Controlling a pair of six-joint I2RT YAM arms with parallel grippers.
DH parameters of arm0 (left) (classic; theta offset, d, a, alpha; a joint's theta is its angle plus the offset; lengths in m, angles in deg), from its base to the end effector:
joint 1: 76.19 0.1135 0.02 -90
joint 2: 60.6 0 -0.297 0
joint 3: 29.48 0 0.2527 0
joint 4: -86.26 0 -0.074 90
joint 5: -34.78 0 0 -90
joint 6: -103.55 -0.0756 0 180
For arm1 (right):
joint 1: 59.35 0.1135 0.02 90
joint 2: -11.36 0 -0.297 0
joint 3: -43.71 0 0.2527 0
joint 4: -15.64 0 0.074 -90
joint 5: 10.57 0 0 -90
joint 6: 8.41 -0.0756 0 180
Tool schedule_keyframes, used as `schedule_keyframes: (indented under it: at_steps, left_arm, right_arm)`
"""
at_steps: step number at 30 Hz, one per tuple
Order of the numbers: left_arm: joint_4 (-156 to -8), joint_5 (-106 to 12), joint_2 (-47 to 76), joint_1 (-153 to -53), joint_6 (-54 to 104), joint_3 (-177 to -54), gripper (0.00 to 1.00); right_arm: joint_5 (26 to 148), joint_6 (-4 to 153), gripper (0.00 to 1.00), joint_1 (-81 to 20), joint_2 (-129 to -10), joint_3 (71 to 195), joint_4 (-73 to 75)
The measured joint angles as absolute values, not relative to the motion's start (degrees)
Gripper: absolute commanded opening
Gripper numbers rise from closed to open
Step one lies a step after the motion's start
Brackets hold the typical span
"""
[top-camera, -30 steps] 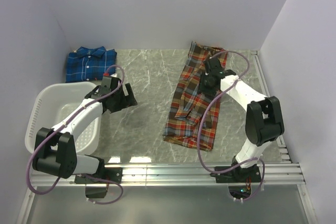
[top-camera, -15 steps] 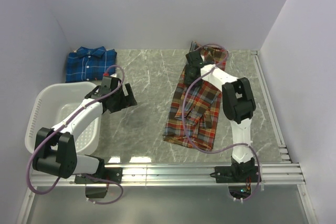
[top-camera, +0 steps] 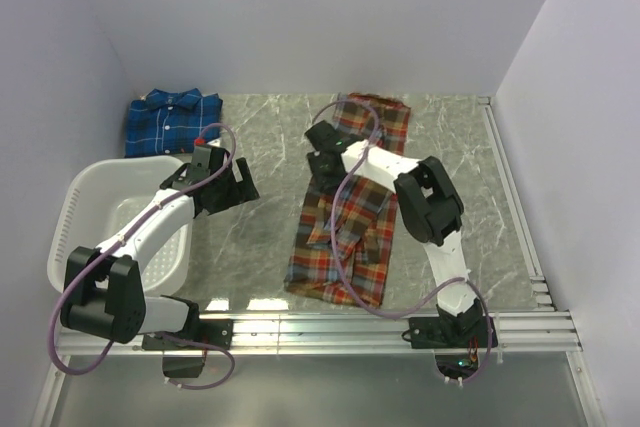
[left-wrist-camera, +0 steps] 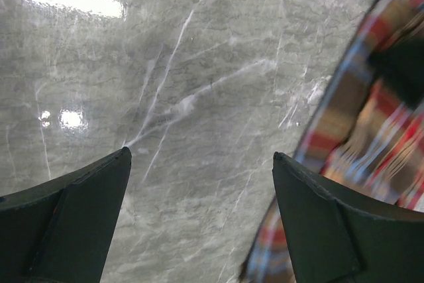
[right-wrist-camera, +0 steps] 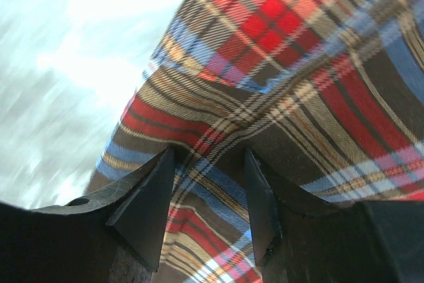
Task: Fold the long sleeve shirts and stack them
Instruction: Fold the shirt
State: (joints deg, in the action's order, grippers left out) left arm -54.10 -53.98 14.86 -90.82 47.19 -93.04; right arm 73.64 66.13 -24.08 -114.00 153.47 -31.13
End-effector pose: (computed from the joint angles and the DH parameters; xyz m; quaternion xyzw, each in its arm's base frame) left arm 0.2761 -0.0738 0.2318 -0.1524 0.9318 -0.1440 0.2964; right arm 0.4163 0.2851 0.1556 -0.1549 0.9575 0.0578 0.2365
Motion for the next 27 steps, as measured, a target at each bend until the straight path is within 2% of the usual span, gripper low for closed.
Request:
schedule_keyframes:
  at_steps: [8,17,22,27]
  left_arm:
    - [-54.1,-54.2,14.1,-90.8,47.2,-92.7,0.94]
    - [-54.1,-54.6,13.9,-90.8,47.2,-92.6,0.94]
    - [-54.1,-55.1,13.8,-90.8,47.3,-92.3,0.95]
    - [-54.1,-56.1,13.5,-90.8,47.4,-92.3,0.96]
  right_arm:
    - [77.5,72.8,0.54,-15.3,-111.1,149.4,-32.5]
    - [76.9,72.5,0.57,-16.7,-107.9,146.0,-32.3]
    - [74.6,68.9,0.63,-17.5,-100.0,142.7,-33.9]
    - [72.3,61.8,0.64,-18.6,-92.8,138.3,-33.9]
